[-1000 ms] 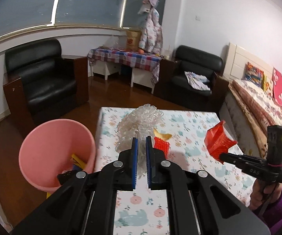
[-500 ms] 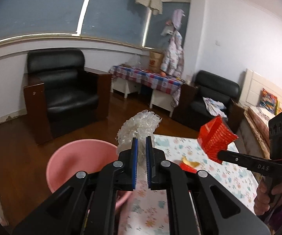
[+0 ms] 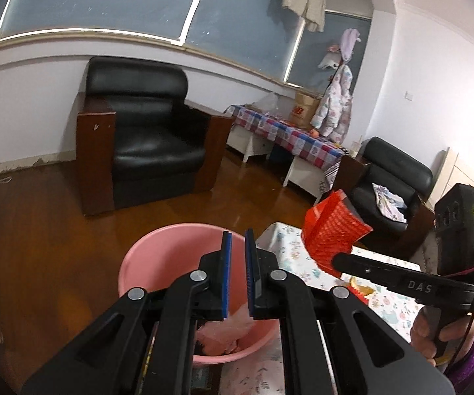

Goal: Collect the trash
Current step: 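Carry bubble wrap and red bag over bucket and open both tools, then withdraw both open tools from bucket toward the red foam net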

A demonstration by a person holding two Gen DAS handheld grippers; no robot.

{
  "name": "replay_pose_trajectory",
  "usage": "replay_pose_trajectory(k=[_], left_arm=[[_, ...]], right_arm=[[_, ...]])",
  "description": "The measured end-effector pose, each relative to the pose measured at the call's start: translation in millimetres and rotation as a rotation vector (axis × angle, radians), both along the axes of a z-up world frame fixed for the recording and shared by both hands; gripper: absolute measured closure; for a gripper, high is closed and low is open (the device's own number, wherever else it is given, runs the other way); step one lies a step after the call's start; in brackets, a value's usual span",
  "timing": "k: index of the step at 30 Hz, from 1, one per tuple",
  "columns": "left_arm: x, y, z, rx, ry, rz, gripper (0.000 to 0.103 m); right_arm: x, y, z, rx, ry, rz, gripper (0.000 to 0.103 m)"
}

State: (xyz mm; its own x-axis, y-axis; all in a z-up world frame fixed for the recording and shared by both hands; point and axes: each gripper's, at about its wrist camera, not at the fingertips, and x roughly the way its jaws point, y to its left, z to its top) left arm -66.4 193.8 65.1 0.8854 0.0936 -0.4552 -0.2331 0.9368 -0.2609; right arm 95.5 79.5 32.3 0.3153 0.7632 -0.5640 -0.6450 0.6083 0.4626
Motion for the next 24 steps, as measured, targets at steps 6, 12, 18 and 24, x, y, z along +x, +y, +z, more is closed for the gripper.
replay_pose_trajectory(k=[6,12,18,24], left_arm=[[0.1,13.8,-9.2,-0.012,0.013,0.019,0.096],[-2.1,22.7,-17.1,-0.04,0.032,0.028,0.094],[1.1,26.7,-19.5,-0.042,0.051,0.033,0.058],[-0.9,23.1,-20.6,-0.033,0.061,0.023,0.057]], right_arm=[[6.1,27.6,-21.4,-0.038,0.036,0.036,0.098],[7.4,45.2,-35.0,-0.058,0.057,0.059,0.097],[1.6,53.2,-35.2,-0.07,0.032,0.073,0.066],[-6.9,48.5,-32.6,-0.075,0.011,0.072,0.063]])
